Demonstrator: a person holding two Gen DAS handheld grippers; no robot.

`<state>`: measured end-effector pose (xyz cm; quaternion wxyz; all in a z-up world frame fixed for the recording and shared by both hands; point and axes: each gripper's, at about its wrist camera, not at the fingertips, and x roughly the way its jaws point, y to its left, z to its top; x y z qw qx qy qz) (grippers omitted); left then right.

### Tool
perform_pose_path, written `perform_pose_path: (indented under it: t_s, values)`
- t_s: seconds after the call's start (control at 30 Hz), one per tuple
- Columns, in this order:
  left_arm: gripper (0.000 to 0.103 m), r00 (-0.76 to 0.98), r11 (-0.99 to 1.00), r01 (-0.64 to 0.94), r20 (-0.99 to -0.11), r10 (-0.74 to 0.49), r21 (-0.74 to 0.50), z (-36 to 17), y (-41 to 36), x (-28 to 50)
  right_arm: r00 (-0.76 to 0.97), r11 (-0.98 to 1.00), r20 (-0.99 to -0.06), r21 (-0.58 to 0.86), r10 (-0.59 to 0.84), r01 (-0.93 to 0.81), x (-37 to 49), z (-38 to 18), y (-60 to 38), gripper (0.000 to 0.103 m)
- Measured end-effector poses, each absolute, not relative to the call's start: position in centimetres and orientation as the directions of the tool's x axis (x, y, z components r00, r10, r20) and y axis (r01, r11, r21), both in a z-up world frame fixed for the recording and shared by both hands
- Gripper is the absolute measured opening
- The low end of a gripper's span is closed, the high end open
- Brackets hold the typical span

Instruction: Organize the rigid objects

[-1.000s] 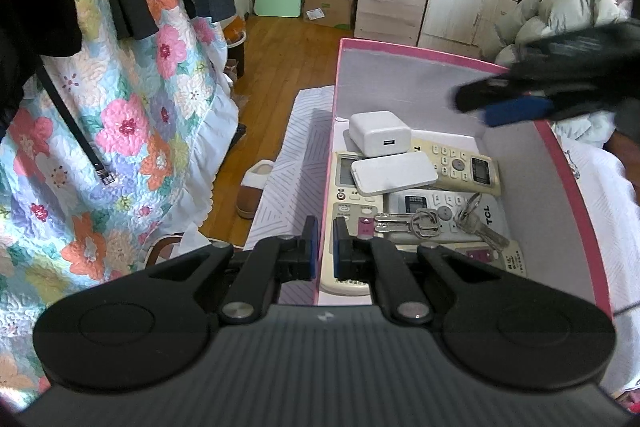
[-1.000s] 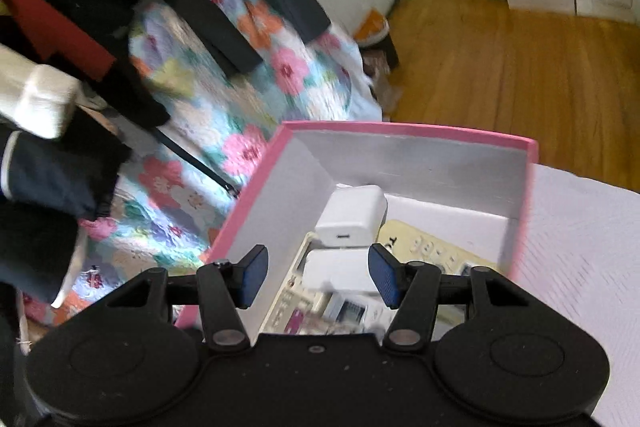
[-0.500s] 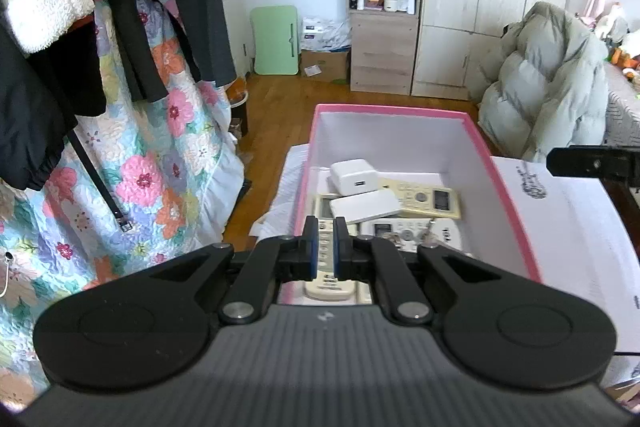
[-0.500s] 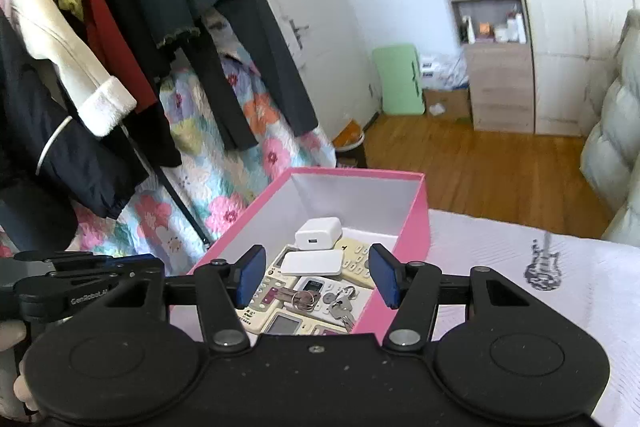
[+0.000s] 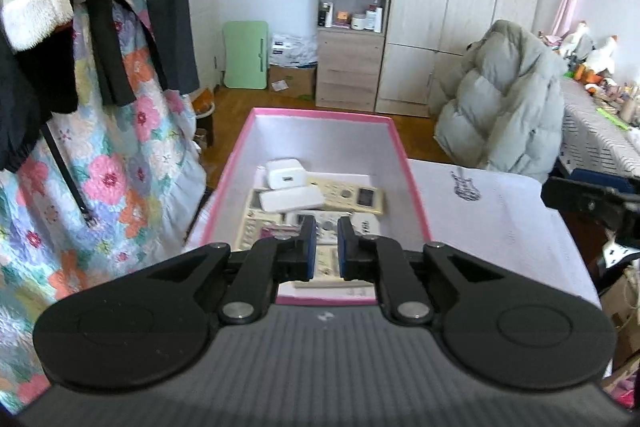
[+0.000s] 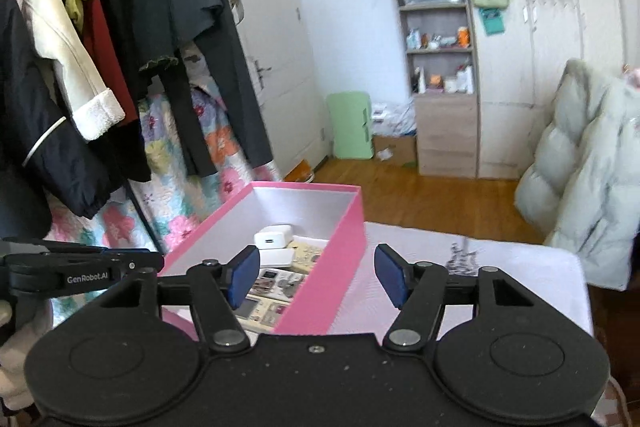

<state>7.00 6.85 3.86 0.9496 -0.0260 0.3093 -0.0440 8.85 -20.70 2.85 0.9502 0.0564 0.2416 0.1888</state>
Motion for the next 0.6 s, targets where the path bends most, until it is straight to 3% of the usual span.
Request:
perform_pose_path:
  t_s: [0.03,0.17,0.47,0.53,0.6]
  values:
    - [0.014,0.807,0.994,0.065,-0.582,-0.101,-0.082,3.9,6.6,6.7,0.82,0.926,-0.43,0.188,0.378,-0.328,8.3,2.8,-20.8,0.073]
    - [0.042,0.827,0.997,0.058,-0.556,-0.079,-0.055,3.8,5.4,5.0,0.832,0.934,-0.425,0.182,0.356,-0.306,6.7,2.7,-21.5,0.077]
    - [0.059,0.791,0.997,0.056,-0.607,-0.077,-0.054,1.5,4.6,4.0,0.858,0.958,-0.427,0.116,0.285,-0.261,4.3,2.2,-21.9,0.097]
    - [0.071,0.787,0.997,0.054,-0.613,-0.073,-0.05,1.1,4.4,3.9,0.869,0.965,-0.419,0.117,0.264,-0.237,4.0,2.2,-22.1,0.102]
    - [0.089,0.789,0.998,0.054,-0.612,-0.061,-0.03,0.8,4.2,3.7,0.878,0.97,-0.414,0.111,0.241,-0.214,3.7,2.2,-22.3,0.103]
